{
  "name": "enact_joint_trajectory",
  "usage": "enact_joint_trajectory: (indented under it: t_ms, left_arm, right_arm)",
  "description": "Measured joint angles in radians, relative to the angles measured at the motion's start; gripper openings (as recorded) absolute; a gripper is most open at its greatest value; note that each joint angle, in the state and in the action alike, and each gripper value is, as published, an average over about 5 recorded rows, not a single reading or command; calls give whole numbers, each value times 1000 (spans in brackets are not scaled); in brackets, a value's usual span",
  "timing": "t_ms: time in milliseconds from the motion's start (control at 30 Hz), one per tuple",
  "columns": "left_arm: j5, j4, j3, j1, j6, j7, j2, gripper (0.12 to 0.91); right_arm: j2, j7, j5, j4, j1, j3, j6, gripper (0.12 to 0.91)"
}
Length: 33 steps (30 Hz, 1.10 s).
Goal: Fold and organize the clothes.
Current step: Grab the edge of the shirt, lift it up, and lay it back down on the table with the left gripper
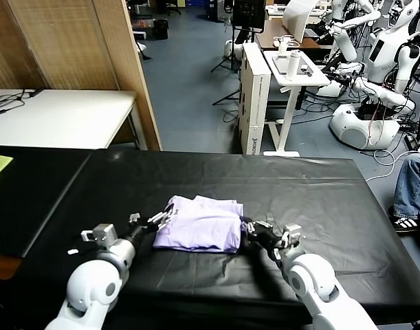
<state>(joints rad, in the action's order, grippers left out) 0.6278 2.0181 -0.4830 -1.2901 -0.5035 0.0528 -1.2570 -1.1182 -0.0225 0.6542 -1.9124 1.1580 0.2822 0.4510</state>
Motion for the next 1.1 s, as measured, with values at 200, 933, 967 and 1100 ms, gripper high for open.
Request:
enact_joint_trajectory:
  t_ms: [200,933,967,1100]
  left_arm:
    - [18,-46,-21,-16,51,-35,-32,907]
    - [178,-180,-69,-3,85,-83,-177,907]
    - [189,-184,-72,-3,85,-83,-178,907]
    - [221,-197,-81,-5,82,-86,-179,904]
  right_arm:
    - [33,3,44,-53,27,57,-11,817]
    - [60,6,56,-116,83,146,-14,907]
    - [59,6,55,-116,84,145,-14,907]
    - [57,7,51,-115,85,142,-14,907]
